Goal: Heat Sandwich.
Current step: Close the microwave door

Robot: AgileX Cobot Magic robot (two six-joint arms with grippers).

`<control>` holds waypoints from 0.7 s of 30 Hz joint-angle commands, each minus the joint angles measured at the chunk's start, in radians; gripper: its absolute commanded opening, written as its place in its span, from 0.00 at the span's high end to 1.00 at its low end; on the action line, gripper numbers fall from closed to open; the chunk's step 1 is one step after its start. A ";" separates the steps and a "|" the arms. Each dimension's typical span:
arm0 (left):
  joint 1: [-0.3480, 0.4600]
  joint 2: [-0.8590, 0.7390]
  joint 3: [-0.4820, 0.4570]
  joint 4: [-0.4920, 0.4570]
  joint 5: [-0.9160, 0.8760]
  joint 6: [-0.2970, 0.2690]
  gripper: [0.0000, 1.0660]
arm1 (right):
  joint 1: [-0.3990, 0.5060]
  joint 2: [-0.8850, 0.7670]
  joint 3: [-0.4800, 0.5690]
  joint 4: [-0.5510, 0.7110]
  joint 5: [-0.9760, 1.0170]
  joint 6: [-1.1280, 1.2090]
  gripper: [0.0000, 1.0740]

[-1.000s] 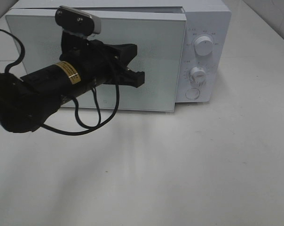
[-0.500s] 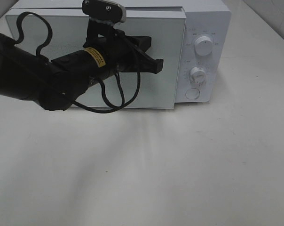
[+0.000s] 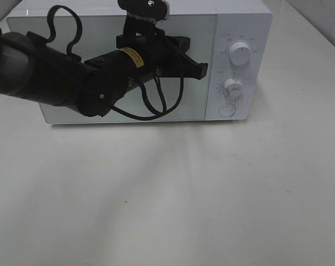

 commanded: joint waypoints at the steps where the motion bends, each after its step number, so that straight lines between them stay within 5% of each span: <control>1: 0.026 0.021 -0.058 -0.121 0.033 0.020 1.00 | -0.006 -0.028 0.004 -0.001 -0.011 -0.002 0.33; 21: 0.024 0.015 -0.059 -0.113 0.066 0.022 1.00 | -0.006 -0.028 0.004 -0.002 -0.011 0.000 0.33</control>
